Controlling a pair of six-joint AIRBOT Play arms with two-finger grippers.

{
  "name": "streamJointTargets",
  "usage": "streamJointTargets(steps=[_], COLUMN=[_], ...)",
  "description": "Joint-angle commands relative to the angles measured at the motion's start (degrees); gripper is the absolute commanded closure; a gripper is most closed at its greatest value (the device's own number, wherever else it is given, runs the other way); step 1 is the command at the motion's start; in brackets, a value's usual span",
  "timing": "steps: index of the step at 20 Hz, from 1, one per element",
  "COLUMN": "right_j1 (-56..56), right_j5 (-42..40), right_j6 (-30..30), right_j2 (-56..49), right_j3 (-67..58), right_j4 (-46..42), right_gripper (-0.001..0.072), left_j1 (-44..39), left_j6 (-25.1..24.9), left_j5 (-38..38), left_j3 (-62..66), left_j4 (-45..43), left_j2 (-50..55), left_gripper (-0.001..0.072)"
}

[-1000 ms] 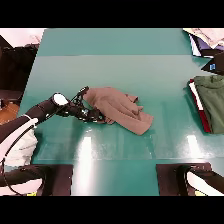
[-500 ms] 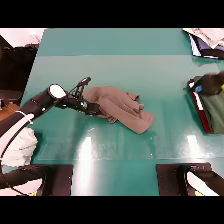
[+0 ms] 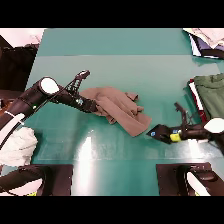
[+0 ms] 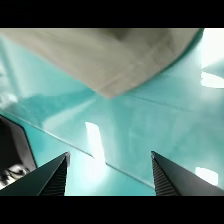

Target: Fold the shirts.

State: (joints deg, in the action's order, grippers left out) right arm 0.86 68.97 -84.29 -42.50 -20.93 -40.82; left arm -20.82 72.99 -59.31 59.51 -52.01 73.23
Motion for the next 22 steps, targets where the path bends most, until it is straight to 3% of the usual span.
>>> streamJointTargets(steps=[1,5,10,13,15,17,19,22], right_j1=[-4.6,-14.3,-26.8,-29.7,-30.6,-30.5,-28.8,-20.6], right_j5=[-13.0,-24.5,-34.4,-36.1,-36.0,-34.7,-32.4,-25.1], right_j6=[1.0,-2.9,-2.9,-2.8,-2.6,0.4,2.7,0.4], right_j2=[2.8,1.5,-10.2,-16.9,-20.0,-20.9,-18.6,-10.3], right_j3=[9.7,9.6,2.1,-2.9,-5.9,-8.3,-11.1,-17.5], right_j4=[8.3,8.4,8.3,8.1,7.7,7.6,7.1,-1.5], right_gripper=[0.0134,0.0135,0.0136,0.0216,0.0403,0.0694,0.0692,0.0694], left_j1=[0.0,0.0,0.0,0.0,0.0,0.0,0.4,3.7], left_j6=[0.7,0.7,0.7,0.6,0.6,0.6,0.9,2.0], left_j5=[-0.3,-0.8,-3.3,-4.8,-5.3,-6.3,-9.2,-15.7], left_j3=[0.1,0.1,0.1,0.1,0.1,0.2,1.4,7.7], left_j4=[-0.3,-0.3,-0.3,-0.9,-1.9,-2.3,-5.5,-13.7], left_j2=[-0.2,-0.2,-0.2,-0.2,-0.2,-0.2,-0.2,-3.0], left_gripper=[0.0684,0.0684,0.0685,0.0684,0.0685,0.0685,0.0685,0.0685])
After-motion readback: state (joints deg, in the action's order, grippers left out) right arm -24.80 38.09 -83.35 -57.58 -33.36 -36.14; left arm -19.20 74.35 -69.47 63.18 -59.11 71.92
